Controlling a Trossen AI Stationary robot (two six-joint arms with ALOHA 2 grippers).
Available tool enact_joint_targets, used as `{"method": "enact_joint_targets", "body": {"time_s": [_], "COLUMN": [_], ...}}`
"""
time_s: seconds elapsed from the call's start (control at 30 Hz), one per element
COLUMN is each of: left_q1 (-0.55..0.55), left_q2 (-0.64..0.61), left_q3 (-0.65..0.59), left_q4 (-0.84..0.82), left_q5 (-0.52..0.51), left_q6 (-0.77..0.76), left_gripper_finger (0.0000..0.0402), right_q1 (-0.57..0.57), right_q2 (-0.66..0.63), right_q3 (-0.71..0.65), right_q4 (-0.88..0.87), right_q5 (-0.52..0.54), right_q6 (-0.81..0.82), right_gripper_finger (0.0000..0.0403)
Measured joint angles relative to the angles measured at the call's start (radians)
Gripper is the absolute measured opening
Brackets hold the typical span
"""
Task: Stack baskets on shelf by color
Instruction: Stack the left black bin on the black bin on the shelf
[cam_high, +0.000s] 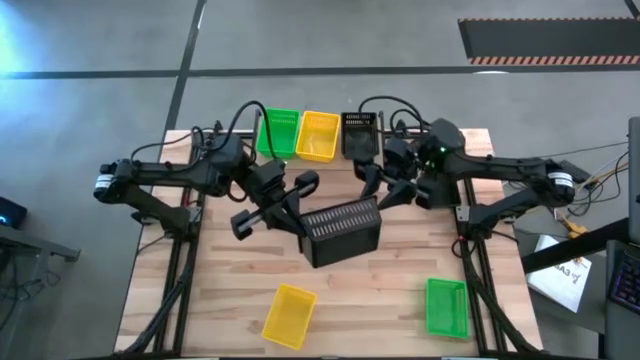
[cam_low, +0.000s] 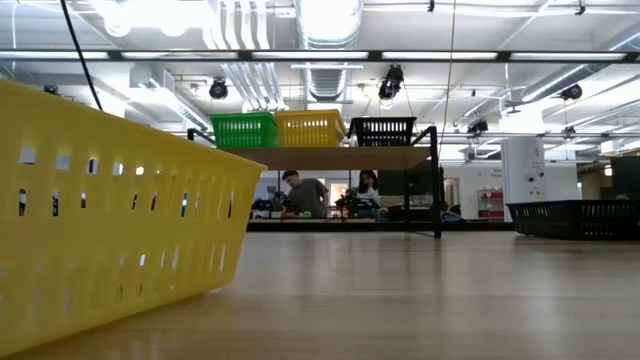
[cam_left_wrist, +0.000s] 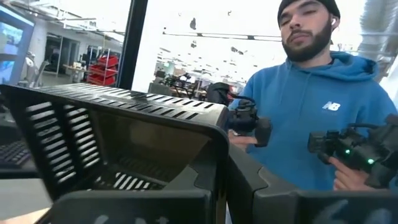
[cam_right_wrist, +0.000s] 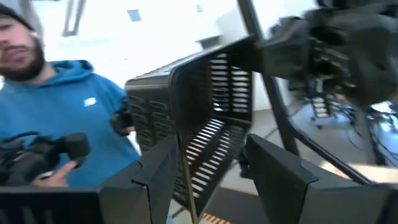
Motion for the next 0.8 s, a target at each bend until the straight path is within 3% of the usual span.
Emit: {"method": "enact_joint_targets", "body": {"time_s": [0.2,0.5,0.8], "left_q1": [0.006,0.015,0.037], "left_q2": [0.000,0.000,0.000], "left_q3": [-0.010,-0.013,-0.027], "left_q4": [-0.008,-0.005,-0.003], "left_q5": [-0.028,-0.041,-0.071], "left_q6": [0.028,0.029,0.029], "left_gripper_finger": [0.0000,0.0000,0.0000], "right_q1": [0.003,0.022,0.036], "right_q2": [0.010,0.002,0.002], "right_q3": [0.000,0.000,0.000], "right_q4": [0.053,0.053,0.058], "right_q5": [-0.073,-0.111,-0.131], "right_q6": [0.094,0.056,-0.001], "right_gripper_finger": [0.0160,0.0137,0.0062]}}
